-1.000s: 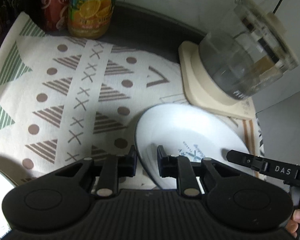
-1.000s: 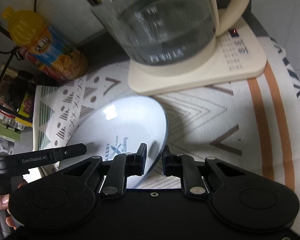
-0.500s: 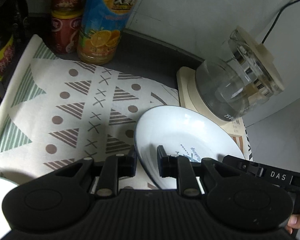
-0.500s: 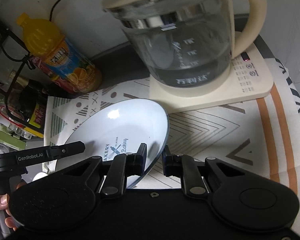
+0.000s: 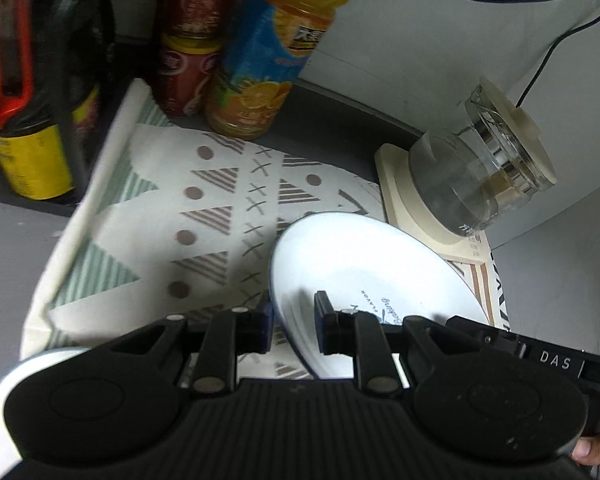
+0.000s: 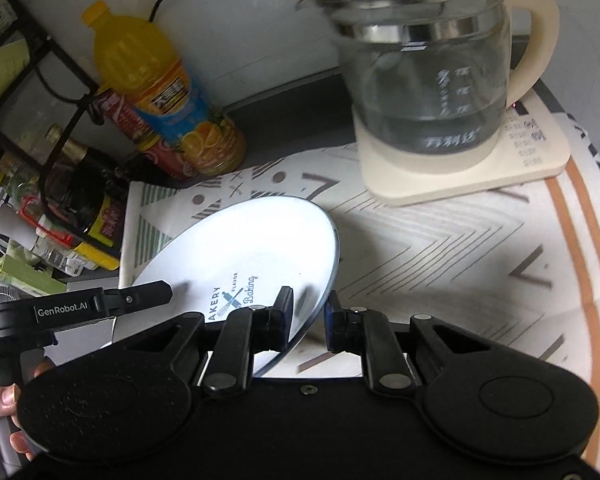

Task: Organize plates and bowls
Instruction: 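Carry the 'Bakery' plate with both grippers onto the 'Sweet Bakery' plate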

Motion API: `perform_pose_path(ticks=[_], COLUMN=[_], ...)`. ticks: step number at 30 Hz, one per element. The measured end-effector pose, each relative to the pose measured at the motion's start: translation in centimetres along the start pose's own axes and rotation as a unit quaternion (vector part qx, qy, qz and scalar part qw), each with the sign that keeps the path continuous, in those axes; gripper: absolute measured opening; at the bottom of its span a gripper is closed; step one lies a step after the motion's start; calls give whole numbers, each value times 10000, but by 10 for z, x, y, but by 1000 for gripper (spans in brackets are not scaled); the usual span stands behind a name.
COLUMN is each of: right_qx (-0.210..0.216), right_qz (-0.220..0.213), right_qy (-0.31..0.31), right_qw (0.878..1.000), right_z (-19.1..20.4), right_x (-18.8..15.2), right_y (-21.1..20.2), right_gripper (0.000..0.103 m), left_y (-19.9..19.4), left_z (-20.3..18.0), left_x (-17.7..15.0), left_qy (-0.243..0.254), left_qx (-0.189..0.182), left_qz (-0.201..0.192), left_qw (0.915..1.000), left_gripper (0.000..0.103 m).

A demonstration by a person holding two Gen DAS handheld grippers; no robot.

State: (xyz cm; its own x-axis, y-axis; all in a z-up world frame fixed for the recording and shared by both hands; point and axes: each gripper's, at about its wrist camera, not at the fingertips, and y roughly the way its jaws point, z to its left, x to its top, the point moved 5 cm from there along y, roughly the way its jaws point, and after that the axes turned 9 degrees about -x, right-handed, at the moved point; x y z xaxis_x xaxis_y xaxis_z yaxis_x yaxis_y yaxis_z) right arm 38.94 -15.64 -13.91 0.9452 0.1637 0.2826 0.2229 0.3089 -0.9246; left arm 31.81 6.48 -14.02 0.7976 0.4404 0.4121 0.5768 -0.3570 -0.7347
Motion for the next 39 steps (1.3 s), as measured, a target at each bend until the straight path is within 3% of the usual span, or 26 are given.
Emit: perform_pose_path(ticks=[16, 29, 39], right_qx=[-115, -210, -254], right_qz=[-164, -303, -411], right_qy=[160, 252, 28], right_qw=[9997, 9990, 9988], right_z=[64, 84, 99], right_x=[-67, -120, -139], right_y=[-22, -32, -39], right_gripper=[16, 17, 16], left_y=[-51, -70, -80], left_z=[47, 68, 81], left_x=[-30, -62, -74], left_qy=[170, 330, 272], left_qx=[-121, -154, -116], left_qz=[164, 316, 317], left_qw=[9996, 9988, 9991], left_gripper=[19, 18, 18])
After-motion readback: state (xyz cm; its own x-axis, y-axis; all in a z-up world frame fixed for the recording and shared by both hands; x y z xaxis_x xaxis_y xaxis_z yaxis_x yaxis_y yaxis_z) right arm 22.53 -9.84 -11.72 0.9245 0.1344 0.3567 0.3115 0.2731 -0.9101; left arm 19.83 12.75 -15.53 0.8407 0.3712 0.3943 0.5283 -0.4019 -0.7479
